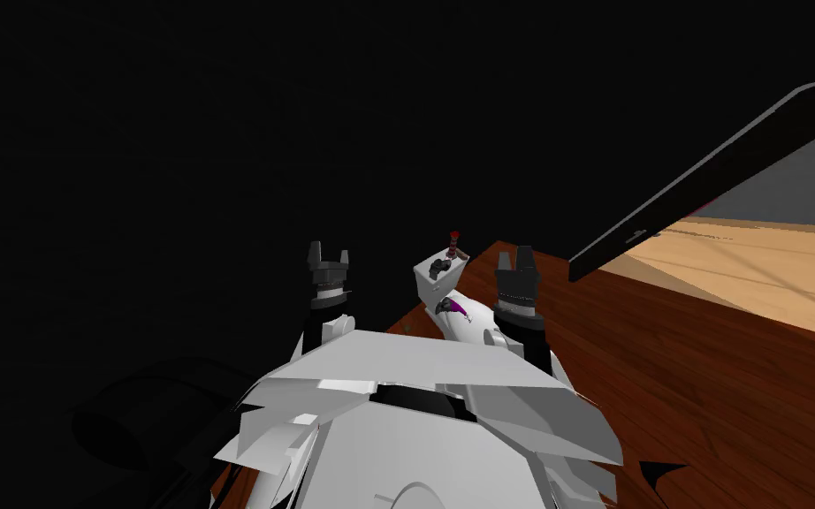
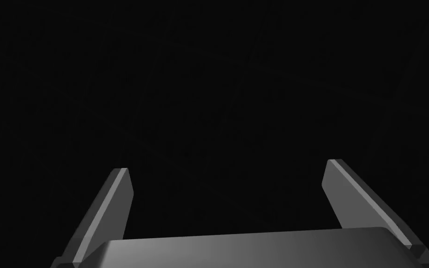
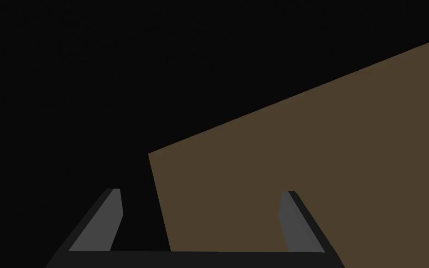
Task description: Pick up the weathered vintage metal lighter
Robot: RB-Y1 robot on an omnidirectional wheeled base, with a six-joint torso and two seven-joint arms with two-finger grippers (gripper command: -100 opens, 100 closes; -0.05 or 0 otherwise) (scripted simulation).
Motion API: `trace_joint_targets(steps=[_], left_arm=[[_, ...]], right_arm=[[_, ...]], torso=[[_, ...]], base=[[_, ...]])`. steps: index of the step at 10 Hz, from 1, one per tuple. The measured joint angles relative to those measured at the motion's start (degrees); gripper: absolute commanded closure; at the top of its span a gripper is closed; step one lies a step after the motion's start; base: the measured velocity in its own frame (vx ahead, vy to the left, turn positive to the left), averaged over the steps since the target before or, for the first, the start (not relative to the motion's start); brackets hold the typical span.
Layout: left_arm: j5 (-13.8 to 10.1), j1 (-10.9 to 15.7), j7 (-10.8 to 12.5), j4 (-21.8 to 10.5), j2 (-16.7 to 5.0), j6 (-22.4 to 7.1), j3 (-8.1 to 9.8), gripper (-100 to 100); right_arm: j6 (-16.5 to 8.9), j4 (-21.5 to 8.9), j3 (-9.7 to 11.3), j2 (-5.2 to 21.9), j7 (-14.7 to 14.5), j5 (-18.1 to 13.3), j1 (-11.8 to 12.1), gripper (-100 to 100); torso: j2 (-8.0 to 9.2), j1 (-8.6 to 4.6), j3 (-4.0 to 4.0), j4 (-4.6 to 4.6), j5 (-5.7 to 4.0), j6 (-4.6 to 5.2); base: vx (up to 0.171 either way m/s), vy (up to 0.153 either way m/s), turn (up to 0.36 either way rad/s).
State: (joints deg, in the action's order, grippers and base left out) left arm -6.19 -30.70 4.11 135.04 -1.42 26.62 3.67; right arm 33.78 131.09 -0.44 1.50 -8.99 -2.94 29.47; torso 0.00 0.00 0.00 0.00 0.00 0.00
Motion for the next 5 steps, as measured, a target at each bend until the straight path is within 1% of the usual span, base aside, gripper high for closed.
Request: trace_joint_targets(steps=[1,2,4,5], left_arm=[[0.0,0.0,0.0,0.0,0.0,0.0,0.00,0],[0.0,0.0,0.0,0.0,0.0,0.0,0.00,0],[0.0,0.0,0.0,0.0,0.0,0.0,0.01,0],[0.0,0.0,0.0,0.0,0.0,0.0,0.01,0]], right_arm=[[-0.5,-0.1,0.2,1.5,-0.2,0.4,0.5,-100],[-1.5,0.0,0.6,3.2,-0.7,0.9,1.1,-100],[-4.0,-0.2,1.6,6.5,-1.9,1.8,2.1,-100],[-5.4,0.0,2.5,8.0,-2.7,2.3,3.3,-100]], torso=[[0.11,-0.12,0.06,0.02,-0.02,-0.01],[0.21,-0.30,0.12,0.04,-0.06,-0.01],[0.26,-0.42,0.15,0.06,-0.10,-0.01],[0.24,-0.39,0.14,0.05,-0.09,0.00]], base=[[-0.062,-0.081,0.105],[-0.074,-0.104,0.121],[-0.060,-0.096,0.114],[-0.047,-0.056,0.055]])
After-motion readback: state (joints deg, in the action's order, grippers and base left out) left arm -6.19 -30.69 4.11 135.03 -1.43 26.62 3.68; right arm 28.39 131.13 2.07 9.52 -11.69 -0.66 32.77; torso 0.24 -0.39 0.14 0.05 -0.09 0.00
